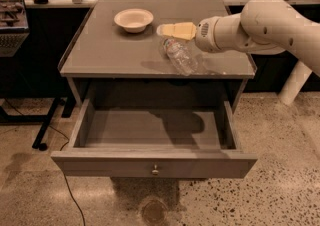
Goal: Pick water bottle from top drawer and place on counter
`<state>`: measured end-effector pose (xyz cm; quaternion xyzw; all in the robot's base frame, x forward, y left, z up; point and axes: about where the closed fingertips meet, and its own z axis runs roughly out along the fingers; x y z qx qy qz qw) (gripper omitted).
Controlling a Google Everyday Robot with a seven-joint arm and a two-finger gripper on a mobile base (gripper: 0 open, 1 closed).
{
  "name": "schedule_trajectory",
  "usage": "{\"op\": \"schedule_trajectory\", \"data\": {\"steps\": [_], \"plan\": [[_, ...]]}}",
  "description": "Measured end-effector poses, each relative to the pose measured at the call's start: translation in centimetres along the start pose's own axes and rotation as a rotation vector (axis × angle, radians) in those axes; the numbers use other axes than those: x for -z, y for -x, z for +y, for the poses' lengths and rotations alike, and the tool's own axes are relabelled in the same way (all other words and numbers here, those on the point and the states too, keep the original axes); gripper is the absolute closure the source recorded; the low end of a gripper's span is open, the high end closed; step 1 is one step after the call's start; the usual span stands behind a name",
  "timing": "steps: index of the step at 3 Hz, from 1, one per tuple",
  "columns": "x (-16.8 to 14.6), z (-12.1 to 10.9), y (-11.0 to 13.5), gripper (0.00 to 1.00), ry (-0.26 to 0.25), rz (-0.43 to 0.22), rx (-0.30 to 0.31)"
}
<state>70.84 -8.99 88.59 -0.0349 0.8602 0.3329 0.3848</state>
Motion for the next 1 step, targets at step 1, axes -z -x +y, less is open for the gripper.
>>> {"op": "schedule_trajectory", "data": {"steps": [1], "plan": [[0.0, 0.0, 0.0, 0.0, 0.0, 0.0, 0.0]]}}
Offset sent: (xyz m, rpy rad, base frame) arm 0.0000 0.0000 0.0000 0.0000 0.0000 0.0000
